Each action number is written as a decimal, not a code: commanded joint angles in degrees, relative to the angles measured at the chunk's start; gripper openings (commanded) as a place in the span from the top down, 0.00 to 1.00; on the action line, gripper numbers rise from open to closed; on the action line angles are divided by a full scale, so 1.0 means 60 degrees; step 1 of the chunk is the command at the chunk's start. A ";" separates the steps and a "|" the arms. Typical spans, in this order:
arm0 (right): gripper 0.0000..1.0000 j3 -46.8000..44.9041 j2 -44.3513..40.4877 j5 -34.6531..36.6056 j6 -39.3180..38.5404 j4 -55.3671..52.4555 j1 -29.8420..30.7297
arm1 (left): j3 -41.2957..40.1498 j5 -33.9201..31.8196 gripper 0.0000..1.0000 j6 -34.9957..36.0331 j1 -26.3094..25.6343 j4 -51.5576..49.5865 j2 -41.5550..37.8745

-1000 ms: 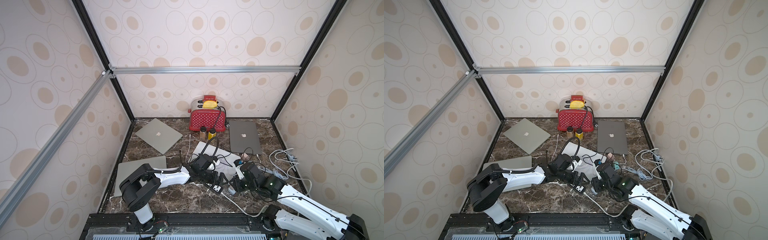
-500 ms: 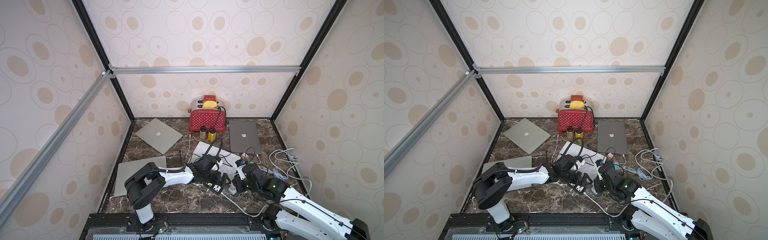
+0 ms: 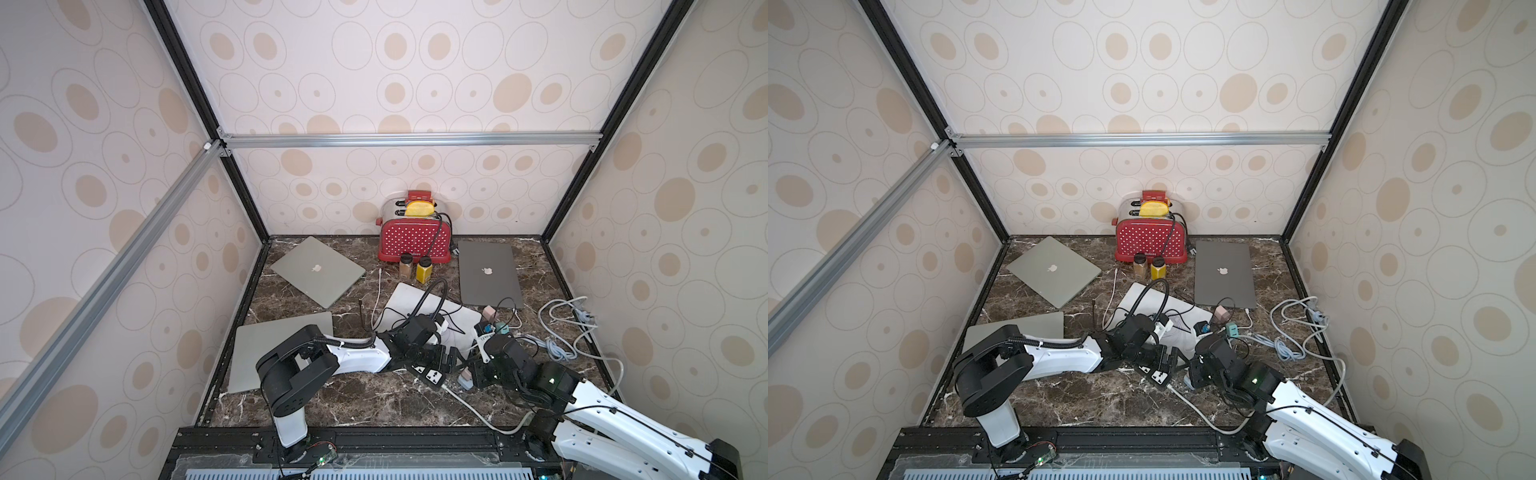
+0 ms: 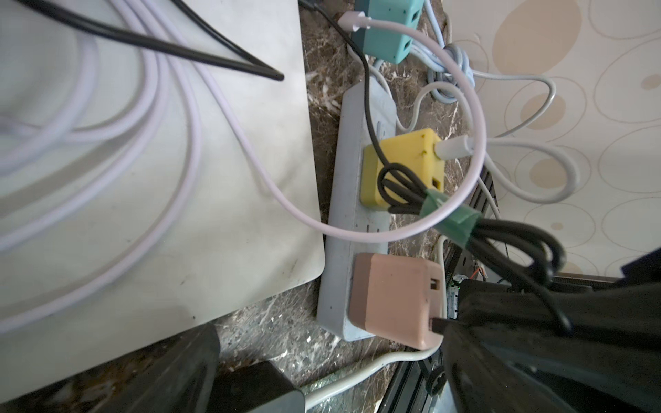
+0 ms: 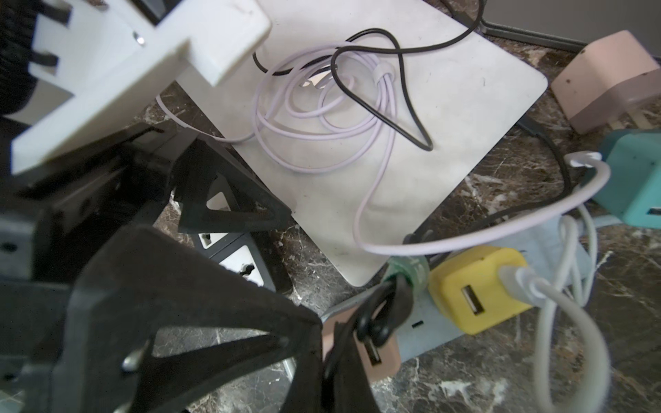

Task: Unplug the laptop charger
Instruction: Remove the charging cable from the plug.

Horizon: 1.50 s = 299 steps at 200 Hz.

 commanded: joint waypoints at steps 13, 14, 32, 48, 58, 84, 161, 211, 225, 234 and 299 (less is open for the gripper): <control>1.00 -0.0241 0.0194 0.0716 0.0635 0.0341 0.0409 | -0.0532 -0.0163 0.01 -0.0687 -0.0407 -0.0957 0.0606; 1.00 -0.0247 0.0191 0.0731 0.0648 0.0346 0.0414 | -0.0546 -0.0176 0.01 -0.0695 -0.0400 -0.0957 0.0611; 1.00 -0.0253 0.0166 0.0940 0.0823 0.0347 0.0470 | -0.0780 -0.0363 0.01 -0.0816 -0.0396 -0.0941 0.0610; 1.00 -0.0280 0.0087 0.1071 0.0936 0.0402 0.0473 | -0.0908 -0.0449 0.01 -0.0915 -0.0409 -0.0943 0.0554; 1.00 -0.0307 0.0033 0.1098 0.0973 0.0443 0.0462 | -0.1012 -0.0578 0.01 -0.0923 -0.0437 -0.0963 0.0416; 1.00 -0.0460 -0.0145 0.1006 0.1056 0.0646 0.0465 | -0.1102 -0.1034 0.01 -0.0536 -0.0429 -0.1436 -0.0240; 1.00 -0.0794 -0.0662 0.0891 0.1317 0.0620 0.0474 | -0.1481 -0.1005 0.01 -0.0357 -0.0521 -0.0773 -0.0594; 1.00 -0.0788 -0.0824 0.0946 0.1602 0.0575 0.0466 | -0.1759 -0.1447 0.01 -0.0839 -0.0790 0.1051 -0.0201; 1.00 -0.0777 -0.0809 0.0933 0.1695 0.0552 0.0464 | -0.1789 -0.1572 0.01 -0.0890 -0.0828 0.1437 -0.0108; 1.00 -0.0767 -0.0812 0.0920 0.1755 0.0525 0.0468 | -0.1779 -0.1672 0.01 -0.0880 -0.0873 0.1531 -0.0073; 1.00 -0.0843 -0.1203 0.1052 0.2066 0.0412 0.0464 | -0.1807 -0.2563 0.01 -0.0376 -0.1161 0.1284 0.0339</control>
